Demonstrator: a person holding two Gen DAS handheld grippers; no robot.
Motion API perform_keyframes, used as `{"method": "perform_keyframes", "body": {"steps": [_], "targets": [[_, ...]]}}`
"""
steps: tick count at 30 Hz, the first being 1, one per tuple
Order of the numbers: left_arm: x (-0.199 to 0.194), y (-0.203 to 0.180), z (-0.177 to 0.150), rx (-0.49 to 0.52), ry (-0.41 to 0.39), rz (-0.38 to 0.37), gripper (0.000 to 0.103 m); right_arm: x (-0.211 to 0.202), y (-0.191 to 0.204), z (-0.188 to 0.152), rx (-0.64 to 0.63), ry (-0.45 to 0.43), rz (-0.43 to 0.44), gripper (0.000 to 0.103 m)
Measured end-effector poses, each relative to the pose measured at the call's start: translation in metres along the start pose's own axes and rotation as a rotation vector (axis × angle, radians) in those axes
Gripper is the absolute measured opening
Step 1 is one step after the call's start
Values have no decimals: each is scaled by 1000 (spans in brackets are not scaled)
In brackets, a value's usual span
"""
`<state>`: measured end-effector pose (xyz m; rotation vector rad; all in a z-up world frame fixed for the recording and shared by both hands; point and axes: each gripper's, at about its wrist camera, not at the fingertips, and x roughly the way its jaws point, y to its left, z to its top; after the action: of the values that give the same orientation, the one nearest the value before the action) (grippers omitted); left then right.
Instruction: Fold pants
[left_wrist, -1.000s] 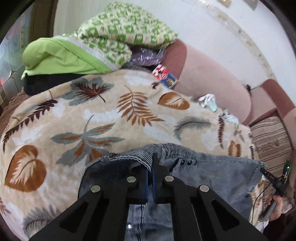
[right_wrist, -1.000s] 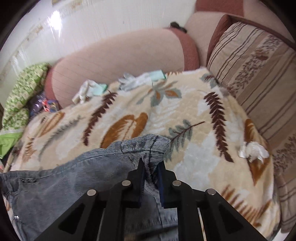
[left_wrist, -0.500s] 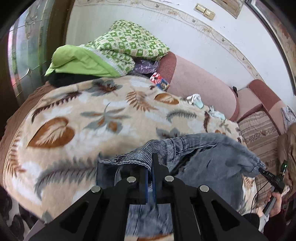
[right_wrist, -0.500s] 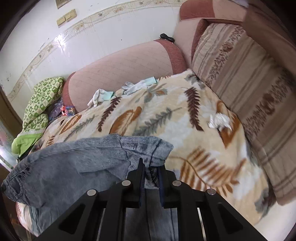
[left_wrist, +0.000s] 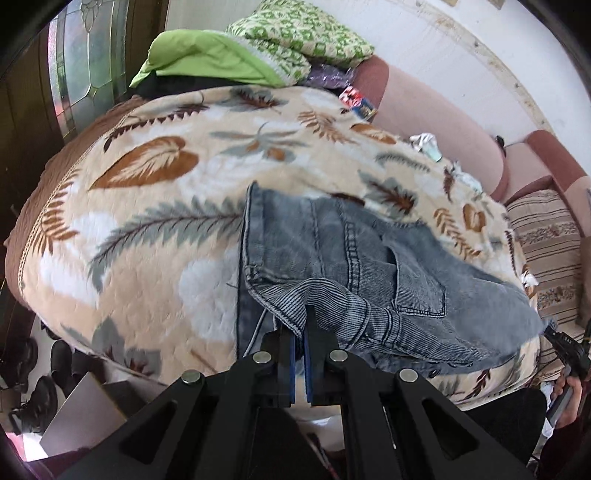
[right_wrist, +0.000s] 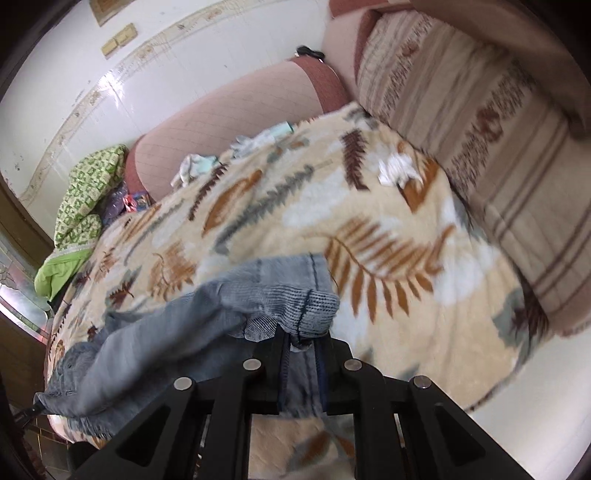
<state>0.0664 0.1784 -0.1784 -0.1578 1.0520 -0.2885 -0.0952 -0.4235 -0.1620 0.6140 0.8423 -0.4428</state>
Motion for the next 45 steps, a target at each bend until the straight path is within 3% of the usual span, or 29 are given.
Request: {"method": "perform_keyframes", "body": {"steps": [7, 14, 17, 20, 25, 29, 33, 37, 39, 45], "targets": [[0, 4, -8, 13, 14, 25, 4, 5, -14, -18, 10, 66, 12, 13], [2, 10, -13, -1, 53, 73, 9, 13, -32, -25, 41, 239, -17, 16], [-7, 11, -12, -3, 33, 85, 10, 0, -40, -24, 40, 209, -44, 16], [-22, 3, -6, 25, -37, 120, 10, -13, -39, -15, 49, 135, -26, 16], [-31, -33, 3, 100, -130, 62, 10, 3, 1, -1, 16, 118, 66, 16], [-8, -63, 2, 151, -104, 44, 11, 36, 59, -2, -83, 154, 104, 16], [36, -79, 0, 148, -24, 61, 13, 74, 110, -10, -198, 191, 109, 16], [75, -79, -7, 142, 54, 138, 13, 113, 124, -16, -244, 264, 42, 17], [89, -72, -7, 124, 82, 146, 14, 129, 120, -13, -215, 303, 35, 16], [111, -57, 11, 93, 94, 136, 20, 149, 128, -2, -220, 307, -3, 15]]}}
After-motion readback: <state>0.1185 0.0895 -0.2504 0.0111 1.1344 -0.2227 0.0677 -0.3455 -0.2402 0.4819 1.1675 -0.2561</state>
